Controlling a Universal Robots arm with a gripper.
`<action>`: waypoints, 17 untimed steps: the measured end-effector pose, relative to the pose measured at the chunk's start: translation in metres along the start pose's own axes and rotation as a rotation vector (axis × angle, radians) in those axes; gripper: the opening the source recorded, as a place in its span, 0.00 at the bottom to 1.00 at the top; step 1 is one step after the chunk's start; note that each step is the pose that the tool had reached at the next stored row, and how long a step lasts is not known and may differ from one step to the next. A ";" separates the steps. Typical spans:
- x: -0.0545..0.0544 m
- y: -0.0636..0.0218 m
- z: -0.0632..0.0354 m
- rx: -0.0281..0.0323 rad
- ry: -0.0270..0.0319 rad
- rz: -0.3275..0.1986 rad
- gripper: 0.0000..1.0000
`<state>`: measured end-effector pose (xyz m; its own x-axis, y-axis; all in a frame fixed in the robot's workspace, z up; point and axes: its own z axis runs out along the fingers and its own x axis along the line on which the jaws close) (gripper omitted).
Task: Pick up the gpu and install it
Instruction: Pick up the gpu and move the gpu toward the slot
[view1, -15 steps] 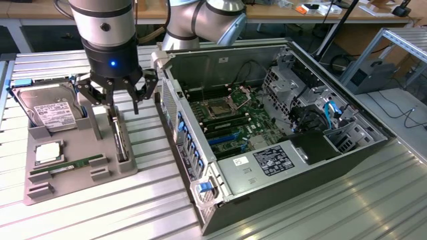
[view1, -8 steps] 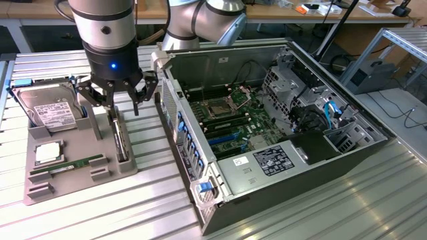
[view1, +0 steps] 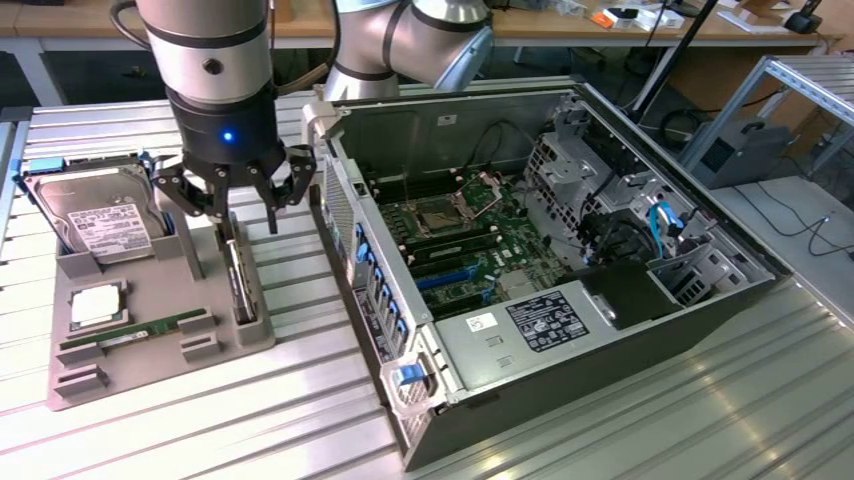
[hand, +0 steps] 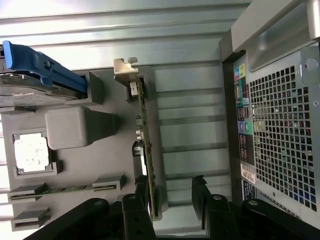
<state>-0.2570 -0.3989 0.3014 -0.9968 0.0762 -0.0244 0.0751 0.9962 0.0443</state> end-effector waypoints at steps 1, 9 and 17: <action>0.000 0.0000 0.0010 0.0000 0.0000 0.000 0.48; 0.000 -0.0002 0.0050 0.0000 0.0000 0.000 0.48; 0.000 -0.0004 0.0091 0.0000 0.0000 0.000 0.48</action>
<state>-0.2570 -0.3989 0.2923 -0.9968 0.0763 -0.0244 0.0751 0.9962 0.0444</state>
